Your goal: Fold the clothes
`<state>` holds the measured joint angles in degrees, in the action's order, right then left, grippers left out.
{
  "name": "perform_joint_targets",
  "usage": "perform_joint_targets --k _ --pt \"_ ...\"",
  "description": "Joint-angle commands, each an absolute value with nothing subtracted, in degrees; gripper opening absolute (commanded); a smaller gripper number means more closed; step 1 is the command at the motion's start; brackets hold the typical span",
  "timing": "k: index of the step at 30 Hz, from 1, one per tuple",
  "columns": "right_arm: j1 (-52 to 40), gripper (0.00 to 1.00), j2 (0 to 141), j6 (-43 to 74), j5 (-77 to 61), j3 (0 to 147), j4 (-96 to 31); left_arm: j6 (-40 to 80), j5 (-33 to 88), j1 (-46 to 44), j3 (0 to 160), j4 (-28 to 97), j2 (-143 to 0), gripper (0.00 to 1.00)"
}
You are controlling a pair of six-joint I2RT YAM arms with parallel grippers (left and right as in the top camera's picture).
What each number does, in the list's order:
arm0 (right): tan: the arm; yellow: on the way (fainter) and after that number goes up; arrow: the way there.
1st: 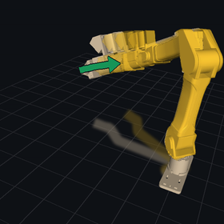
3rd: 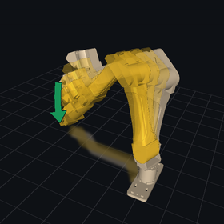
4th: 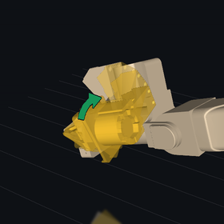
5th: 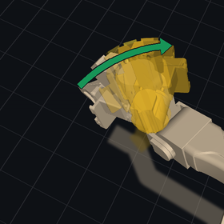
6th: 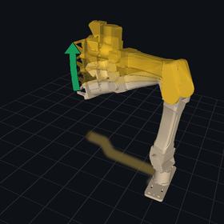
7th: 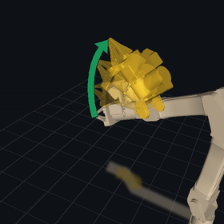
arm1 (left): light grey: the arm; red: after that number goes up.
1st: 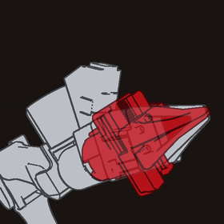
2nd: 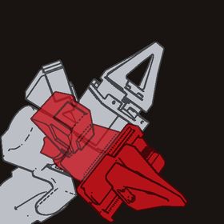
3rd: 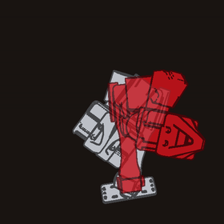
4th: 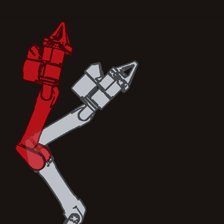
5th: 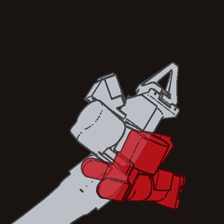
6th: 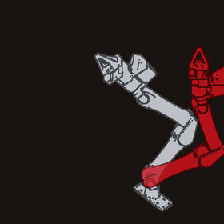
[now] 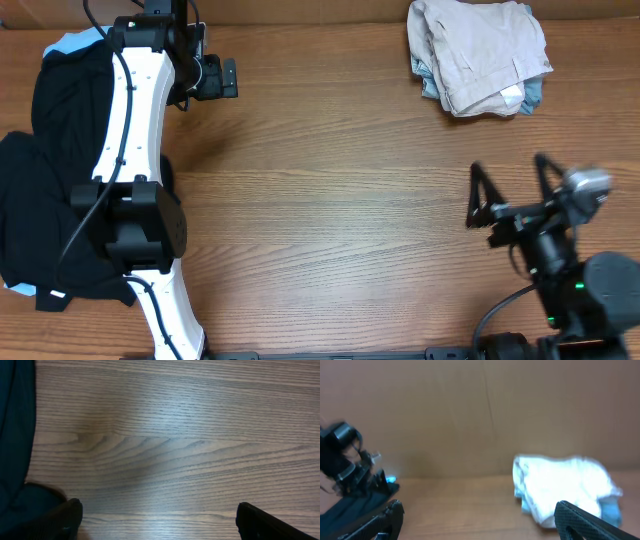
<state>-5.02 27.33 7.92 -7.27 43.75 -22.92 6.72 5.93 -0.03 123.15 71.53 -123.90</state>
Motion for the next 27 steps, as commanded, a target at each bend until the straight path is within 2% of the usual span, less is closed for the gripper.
perform_joint_targets --k 1,7,14,27 --pt "-5.08 1.00 18.85 10.76 -7.73 29.87 -16.03 6.87 5.89 -0.45 124.22 71.48 -124.40 1.00" --pt "-5.17 1.00 8.69 10.79 -7.77 14.90 -12.03 6.87 5.89 -0.45 124.22 71.48 -124.40 1.00" --pt "-5.19 1.00 0.12 12.08 -7.75 4.56 -7.05 6.87 5.89 -0.45 124.22 71.48 -124.40 1.00" --pt "-5.13 1.00 0.12 12.05 -7.73 0.62 -4.29 6.87 5.89 -0.45 124.22 71.48 -124.40 1.00"
